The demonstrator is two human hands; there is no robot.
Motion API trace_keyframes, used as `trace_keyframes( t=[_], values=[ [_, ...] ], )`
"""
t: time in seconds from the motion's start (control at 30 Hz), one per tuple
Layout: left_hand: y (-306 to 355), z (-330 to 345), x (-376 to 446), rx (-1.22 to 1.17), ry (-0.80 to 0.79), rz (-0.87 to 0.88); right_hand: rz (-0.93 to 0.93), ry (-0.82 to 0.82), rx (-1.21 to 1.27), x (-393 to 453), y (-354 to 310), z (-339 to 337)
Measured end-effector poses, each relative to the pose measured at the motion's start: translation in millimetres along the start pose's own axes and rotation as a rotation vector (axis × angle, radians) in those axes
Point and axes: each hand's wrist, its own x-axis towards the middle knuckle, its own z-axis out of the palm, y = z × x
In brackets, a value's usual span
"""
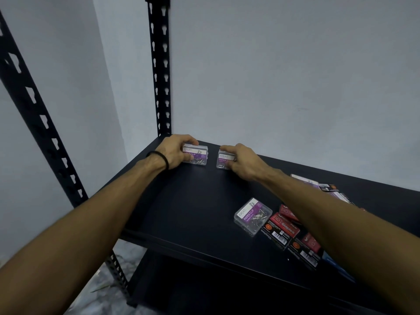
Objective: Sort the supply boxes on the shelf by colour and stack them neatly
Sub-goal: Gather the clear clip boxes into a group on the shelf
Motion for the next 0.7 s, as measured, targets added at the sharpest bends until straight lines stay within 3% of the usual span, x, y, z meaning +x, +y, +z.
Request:
trace_keyframes(
  t=[0.3, 0.7],
  values=[
    [-7.0, 0.2, 4.5, -0.019, 0.003, 0.017, -0.048, 0.011, -0.125, 13.8, -2.9, 8.9],
    [-9.2, 0.4, 5.1, -0.018, 0.017, 0.027, -0.046, 0.006, -0.091, 15.6, -0.7, 7.5]
  ],
)
